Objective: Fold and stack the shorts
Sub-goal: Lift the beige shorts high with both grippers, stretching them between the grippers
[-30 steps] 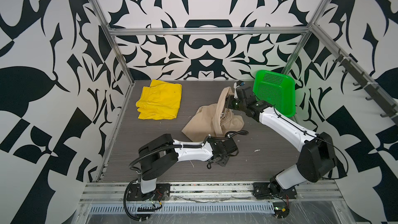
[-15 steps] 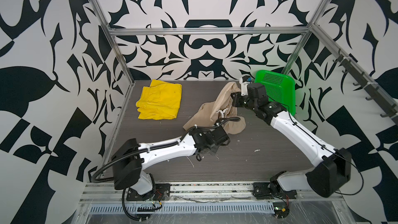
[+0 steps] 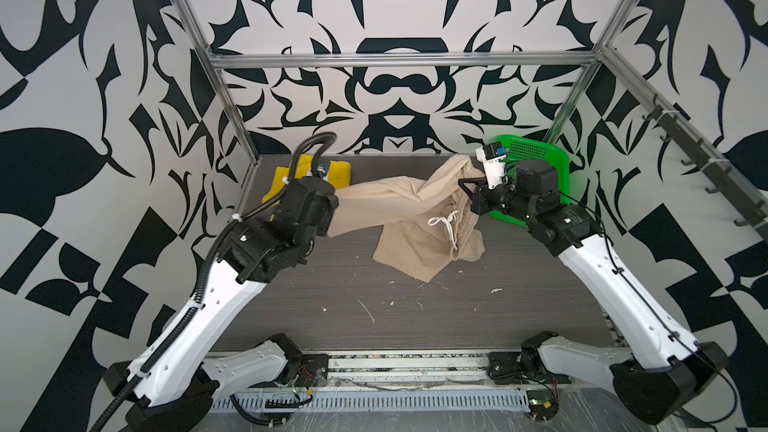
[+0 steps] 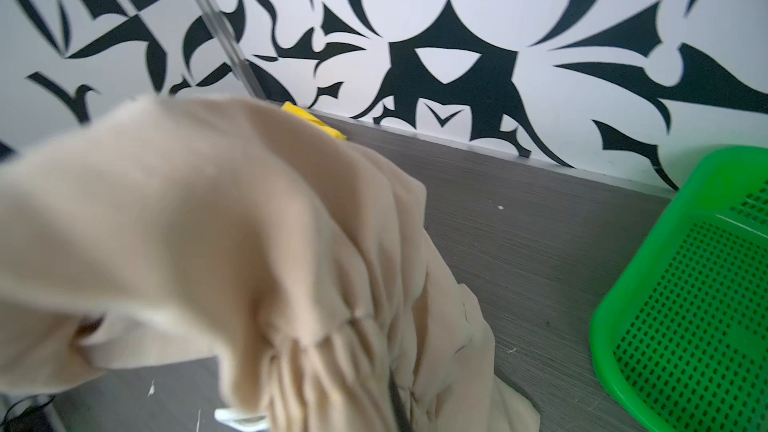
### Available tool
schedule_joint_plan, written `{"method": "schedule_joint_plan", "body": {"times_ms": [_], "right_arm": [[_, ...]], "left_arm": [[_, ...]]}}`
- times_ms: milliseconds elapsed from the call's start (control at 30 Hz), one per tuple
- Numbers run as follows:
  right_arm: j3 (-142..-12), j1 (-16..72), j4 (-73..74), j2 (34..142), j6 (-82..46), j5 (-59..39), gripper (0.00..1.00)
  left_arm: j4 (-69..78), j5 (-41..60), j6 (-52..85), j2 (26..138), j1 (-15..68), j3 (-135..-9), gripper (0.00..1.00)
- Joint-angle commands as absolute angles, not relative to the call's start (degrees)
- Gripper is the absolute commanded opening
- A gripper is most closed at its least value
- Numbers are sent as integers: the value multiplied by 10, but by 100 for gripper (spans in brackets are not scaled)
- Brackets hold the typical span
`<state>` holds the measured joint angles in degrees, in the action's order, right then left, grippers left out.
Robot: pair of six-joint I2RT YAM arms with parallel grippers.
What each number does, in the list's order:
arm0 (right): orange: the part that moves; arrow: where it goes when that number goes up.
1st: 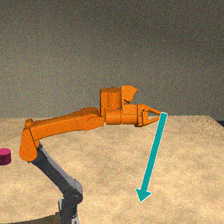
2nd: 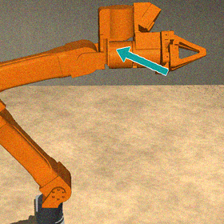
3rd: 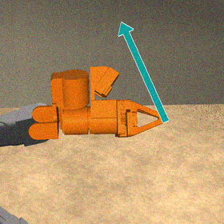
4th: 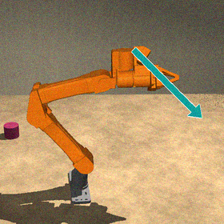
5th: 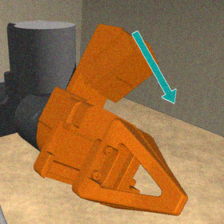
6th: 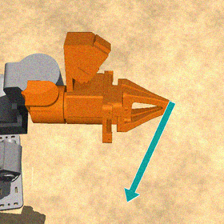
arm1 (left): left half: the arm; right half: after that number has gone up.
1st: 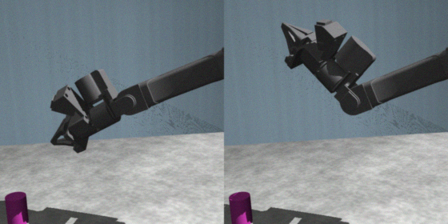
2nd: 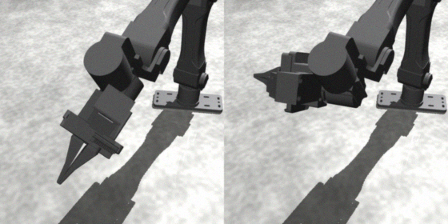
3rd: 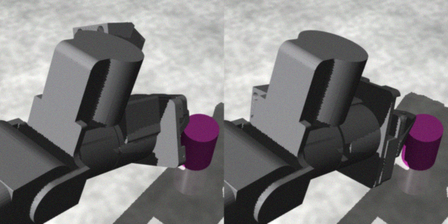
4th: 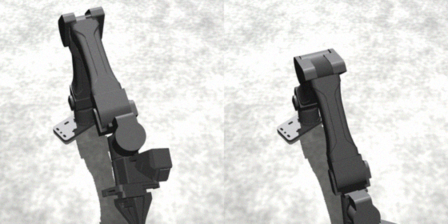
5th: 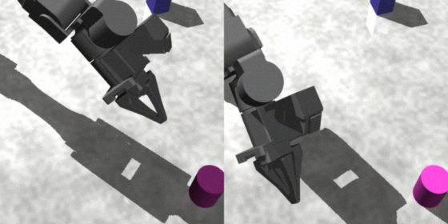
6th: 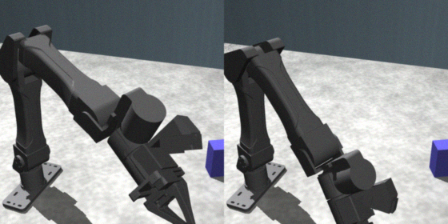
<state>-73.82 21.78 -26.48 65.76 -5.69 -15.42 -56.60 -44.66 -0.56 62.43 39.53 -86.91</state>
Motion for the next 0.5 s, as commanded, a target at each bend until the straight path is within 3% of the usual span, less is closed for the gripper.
{"method": "schedule_joint_plan", "body": {"times_ms": [0, 300, 467], "right_arm": [[-794, 217, -298, 625, 0, -247, 0], [-911, 217, -369, 609, -31, -461, 0], [-987, 217, -375, 628, -138, -535, 0]], "left_arm": [[-591, -508, -115, 625, 368, -928, 2], [-512, -583, -287, 621, 366, -1086, 3], [-477, -577, -380, 649, 366, -1169, 4]]}}
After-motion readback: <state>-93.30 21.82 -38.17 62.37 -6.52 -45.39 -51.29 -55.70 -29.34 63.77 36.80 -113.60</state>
